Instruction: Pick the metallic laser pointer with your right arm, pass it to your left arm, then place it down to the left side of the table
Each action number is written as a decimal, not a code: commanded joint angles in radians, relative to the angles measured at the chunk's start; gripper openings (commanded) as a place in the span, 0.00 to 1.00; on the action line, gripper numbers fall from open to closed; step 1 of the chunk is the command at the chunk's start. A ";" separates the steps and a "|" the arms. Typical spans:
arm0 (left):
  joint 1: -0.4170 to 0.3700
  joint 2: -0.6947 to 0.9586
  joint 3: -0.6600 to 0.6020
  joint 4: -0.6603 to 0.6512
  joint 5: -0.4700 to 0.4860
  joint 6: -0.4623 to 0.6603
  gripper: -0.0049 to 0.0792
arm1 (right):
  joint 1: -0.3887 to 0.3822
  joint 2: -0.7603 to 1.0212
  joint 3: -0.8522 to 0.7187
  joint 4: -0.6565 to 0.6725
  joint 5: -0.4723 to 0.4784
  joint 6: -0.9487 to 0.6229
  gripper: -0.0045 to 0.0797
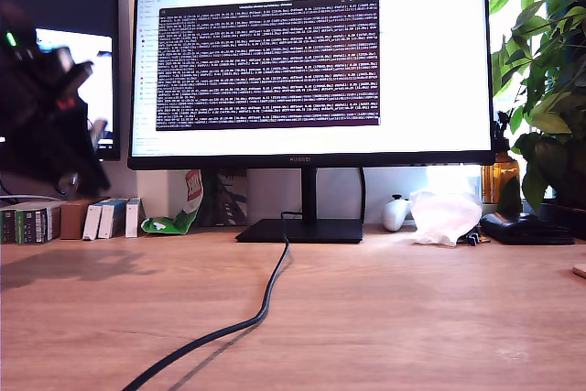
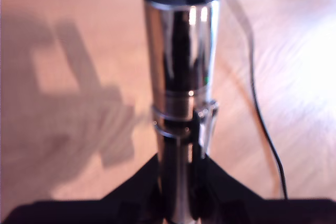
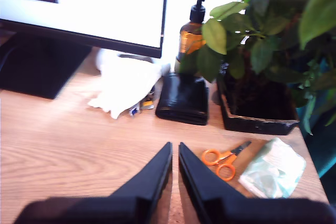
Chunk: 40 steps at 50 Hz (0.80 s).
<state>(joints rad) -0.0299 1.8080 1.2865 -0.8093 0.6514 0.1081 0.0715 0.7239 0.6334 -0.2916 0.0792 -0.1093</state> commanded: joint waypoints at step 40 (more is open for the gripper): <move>0.052 0.326 0.208 -0.507 -0.039 0.042 0.03 | 0.001 0.004 -0.008 0.040 -0.055 -0.003 0.04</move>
<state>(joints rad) 0.0170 2.1136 1.4960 -1.3083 0.6178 0.1387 0.0715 0.7239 0.6334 -0.2661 0.0261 -0.1093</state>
